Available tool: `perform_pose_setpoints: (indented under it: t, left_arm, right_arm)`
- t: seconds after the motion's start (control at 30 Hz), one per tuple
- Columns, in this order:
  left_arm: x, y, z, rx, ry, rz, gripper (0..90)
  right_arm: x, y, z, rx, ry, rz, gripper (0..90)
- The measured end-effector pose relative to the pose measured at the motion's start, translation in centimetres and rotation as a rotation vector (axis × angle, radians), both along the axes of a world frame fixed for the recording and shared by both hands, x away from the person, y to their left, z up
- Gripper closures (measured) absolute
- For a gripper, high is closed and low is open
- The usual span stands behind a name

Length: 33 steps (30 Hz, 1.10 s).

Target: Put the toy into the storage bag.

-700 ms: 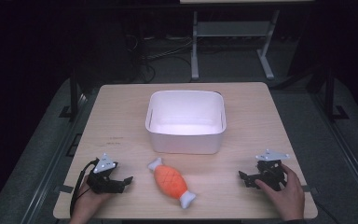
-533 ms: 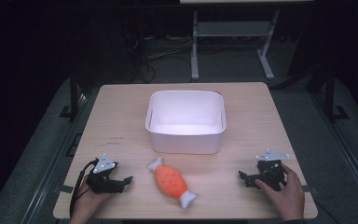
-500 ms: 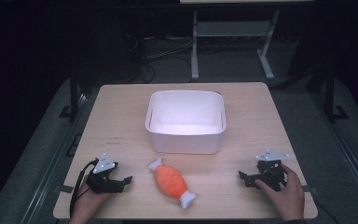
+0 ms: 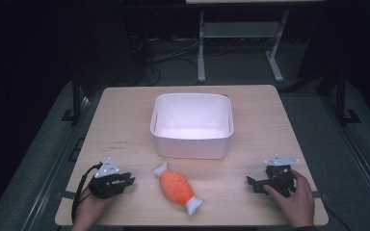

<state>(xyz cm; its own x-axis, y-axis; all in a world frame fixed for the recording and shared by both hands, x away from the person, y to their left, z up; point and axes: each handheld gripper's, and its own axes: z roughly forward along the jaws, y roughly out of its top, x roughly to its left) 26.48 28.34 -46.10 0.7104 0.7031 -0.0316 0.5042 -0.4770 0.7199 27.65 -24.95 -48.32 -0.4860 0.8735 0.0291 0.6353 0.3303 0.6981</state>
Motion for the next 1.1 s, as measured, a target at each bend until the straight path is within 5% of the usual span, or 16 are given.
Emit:
perform_pose_setpoints:
  t: [0.13, 0.53, 1.1]
  left_arm:
    - [0.3, -0.4, 0.3, -0.014, 0.03, -0.021, 89.6]
    - [0.9, -1.7, 0.7, -0.054, 0.037, -0.055, 89.7]
    - [2.6, -3.6, 0.8, -0.031, 0.013, -0.069, 89.7]
  right_arm:
    - [0.0, 0.0, 0.0, 0.0, 0.0, -0.001, 0.0]
    - [0.0, 0.0, 0.0, 0.0, 0.0, -0.003, 0.0]
    - [0.0, 0.0, 0.0, 0.0, 0.0, -0.003, 0.0]
